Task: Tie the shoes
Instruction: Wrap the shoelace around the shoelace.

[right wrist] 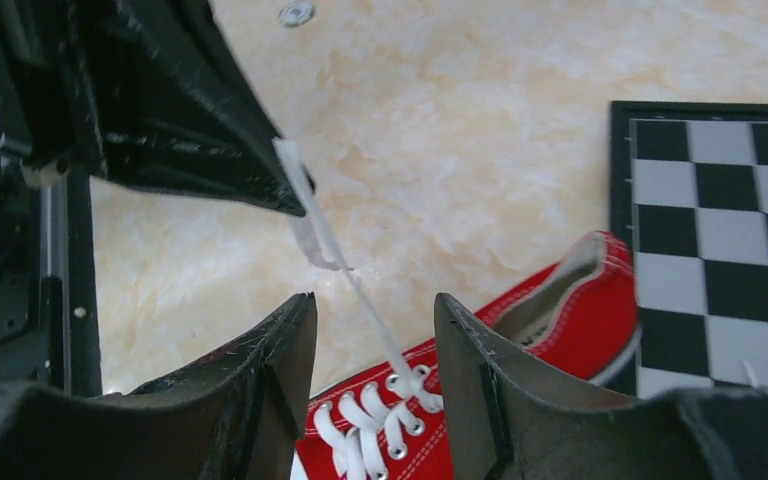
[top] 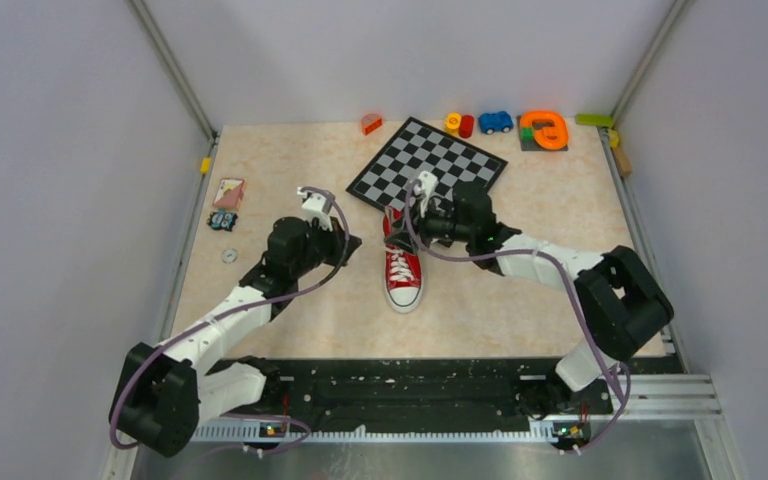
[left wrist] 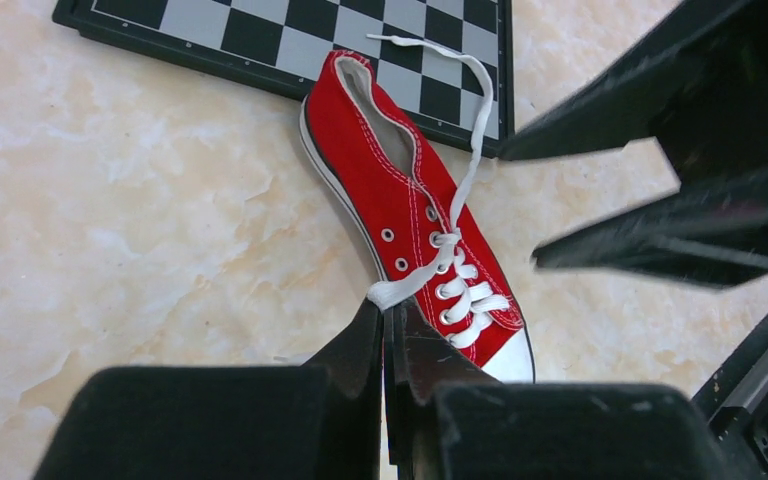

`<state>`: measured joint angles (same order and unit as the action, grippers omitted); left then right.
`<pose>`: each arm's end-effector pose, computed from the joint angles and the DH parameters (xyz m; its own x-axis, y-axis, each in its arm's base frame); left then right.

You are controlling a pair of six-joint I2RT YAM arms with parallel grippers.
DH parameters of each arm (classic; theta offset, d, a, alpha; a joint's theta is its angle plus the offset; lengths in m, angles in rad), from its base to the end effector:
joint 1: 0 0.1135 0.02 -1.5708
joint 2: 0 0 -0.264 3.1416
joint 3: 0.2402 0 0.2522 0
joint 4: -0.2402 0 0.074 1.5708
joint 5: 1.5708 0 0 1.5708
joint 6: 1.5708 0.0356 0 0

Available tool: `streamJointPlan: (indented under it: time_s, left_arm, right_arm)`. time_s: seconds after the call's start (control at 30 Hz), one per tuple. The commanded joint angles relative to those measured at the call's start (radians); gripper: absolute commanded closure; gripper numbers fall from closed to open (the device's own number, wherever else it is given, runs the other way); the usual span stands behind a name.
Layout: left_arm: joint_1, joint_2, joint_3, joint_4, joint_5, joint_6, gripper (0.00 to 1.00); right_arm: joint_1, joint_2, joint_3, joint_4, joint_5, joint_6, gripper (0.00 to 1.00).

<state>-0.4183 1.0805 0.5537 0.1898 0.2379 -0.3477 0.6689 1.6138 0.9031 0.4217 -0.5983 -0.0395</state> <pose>0.2160 -0.1052 0.2392 -0.4878 -0.1455 -0.8607 0.4593 0.7957 -0.3948 0.2663 0.2360 0.2335 -0.1864 -0.1890 -0.9641 -0.9440 0.3062 0.1225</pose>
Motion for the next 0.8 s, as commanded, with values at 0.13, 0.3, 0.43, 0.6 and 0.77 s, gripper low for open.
streamJointPlan:
  time_s: [0.13, 0.3, 0.43, 0.6, 0.77]
  left_arm:
    - [0.007, 0.065, 0.018, 0.236, 0.085, -0.078, 1.00]
    - [0.007, 0.078, 0.035, 0.249, 0.117, -0.103, 1.00]
    - [0.007, 0.084, 0.036, 0.264, 0.119, -0.116, 1.00]
    - [0.008, 0.090, 0.037, 0.275, 0.116, -0.142, 1.00]
    - [0.007, 0.091, 0.035, 0.277, 0.119, -0.150, 1.00]
  right_arm:
    - [-0.042, -0.164, -0.130, 0.106, 0.104, 0.222, 0.45]
    - [-0.037, -0.212, -0.175, 0.115, 0.160, 0.198, 0.44]
    - [0.036, -0.169, -0.133, 0.110, 0.182, 0.125, 0.44]
    - [0.109, -0.070, -0.067, 0.150, 0.241, 0.083, 0.45]
    - [0.158, 0.002, -0.018, 0.196, 0.312, 0.059, 0.47]
